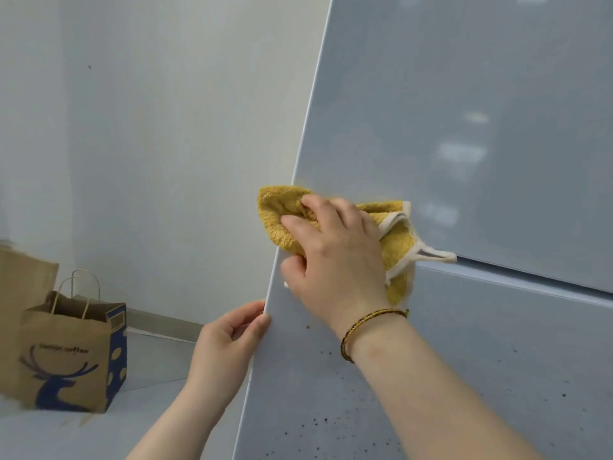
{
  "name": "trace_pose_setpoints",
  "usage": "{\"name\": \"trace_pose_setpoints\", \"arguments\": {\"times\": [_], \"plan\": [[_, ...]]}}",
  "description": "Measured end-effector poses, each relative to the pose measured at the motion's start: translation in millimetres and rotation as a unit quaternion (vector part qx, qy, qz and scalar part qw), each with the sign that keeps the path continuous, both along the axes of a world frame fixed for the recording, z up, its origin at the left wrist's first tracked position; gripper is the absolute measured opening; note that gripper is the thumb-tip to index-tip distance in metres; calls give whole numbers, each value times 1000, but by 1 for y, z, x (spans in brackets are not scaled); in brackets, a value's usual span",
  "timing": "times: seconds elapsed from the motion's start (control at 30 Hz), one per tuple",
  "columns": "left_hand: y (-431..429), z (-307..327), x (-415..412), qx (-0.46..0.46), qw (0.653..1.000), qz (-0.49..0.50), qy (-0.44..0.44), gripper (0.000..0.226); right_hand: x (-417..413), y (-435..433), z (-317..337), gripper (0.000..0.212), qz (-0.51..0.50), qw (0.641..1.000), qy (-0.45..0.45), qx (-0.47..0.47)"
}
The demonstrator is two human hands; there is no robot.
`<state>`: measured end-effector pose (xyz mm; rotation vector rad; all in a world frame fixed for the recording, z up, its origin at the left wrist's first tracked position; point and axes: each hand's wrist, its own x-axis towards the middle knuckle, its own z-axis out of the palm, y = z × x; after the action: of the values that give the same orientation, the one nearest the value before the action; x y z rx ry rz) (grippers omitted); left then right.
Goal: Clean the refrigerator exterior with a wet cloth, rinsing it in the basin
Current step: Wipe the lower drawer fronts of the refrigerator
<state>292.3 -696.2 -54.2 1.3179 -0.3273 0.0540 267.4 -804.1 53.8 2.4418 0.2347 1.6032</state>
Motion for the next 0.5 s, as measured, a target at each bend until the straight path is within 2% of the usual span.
{"name": "trace_pose_setpoints", "arguments": {"times": [0.1, 0.23, 0.37, 0.5], "plan": [[3, 5, -7, -2, 1000, -9, -2, 21, -21, -27, 3, 46, 59, 997, 45, -4], [5, 5, -8, 18, 1000, -6, -6, 26, -43, -58, 3, 43, 45, 997, 47, 35], [4, 4, -8, 27, 1000, 0, -6, 20, -22, -14, -1, 44, 1, 999, 20, 25], [7, 7, -4, 34, 999, -19, -20, 25, -10, -2, -7, 45, 35, 999, 4, -12]]}}
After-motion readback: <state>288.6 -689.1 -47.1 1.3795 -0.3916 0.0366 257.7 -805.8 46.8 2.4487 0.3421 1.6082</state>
